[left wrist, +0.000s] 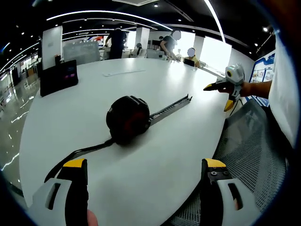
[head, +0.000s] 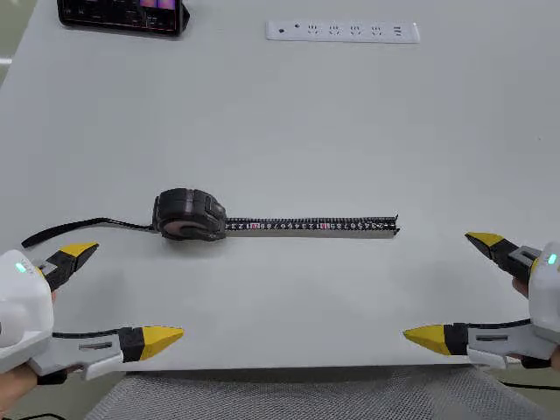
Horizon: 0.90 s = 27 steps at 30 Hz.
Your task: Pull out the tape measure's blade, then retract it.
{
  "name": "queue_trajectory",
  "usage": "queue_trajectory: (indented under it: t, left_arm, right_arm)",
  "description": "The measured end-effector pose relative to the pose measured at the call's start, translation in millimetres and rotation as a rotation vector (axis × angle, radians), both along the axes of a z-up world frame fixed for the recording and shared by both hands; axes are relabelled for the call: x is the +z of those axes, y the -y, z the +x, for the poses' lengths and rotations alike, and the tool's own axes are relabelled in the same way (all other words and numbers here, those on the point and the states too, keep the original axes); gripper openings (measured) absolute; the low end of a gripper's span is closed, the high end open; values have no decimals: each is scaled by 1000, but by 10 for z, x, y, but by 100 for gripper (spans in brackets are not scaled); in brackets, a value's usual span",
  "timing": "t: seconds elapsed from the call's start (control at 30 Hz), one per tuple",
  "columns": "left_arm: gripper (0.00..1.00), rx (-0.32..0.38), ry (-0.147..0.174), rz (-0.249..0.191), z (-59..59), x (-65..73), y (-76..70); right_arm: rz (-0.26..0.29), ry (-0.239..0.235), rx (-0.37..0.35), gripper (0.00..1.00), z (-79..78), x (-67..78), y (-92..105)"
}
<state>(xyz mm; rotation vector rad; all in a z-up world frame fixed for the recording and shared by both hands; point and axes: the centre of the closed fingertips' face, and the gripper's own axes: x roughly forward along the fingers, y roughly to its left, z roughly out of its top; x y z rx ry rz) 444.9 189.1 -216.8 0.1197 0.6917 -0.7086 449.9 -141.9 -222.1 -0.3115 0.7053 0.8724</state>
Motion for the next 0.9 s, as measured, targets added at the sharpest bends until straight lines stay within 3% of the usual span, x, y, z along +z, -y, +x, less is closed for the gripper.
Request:
queue_trajectory:
  t: [0.27,0.6,0.7,0.9]
  left_arm:
    - [99,26,1,-13,116,15,69]
    - [99,26,-12,-12,135,-6,86]
    - [99,39,5,-4,187,18,82]
    - [99,51,-1,-11,260,4,138]
  right_arm:
    - [-3,3,7,99,41,10,-16]
    - [-3,4,8,99,44,18,-19]
    - [-3,5,11,99,80,21,-24]
    - [3,0,21,97,145,25,-43]
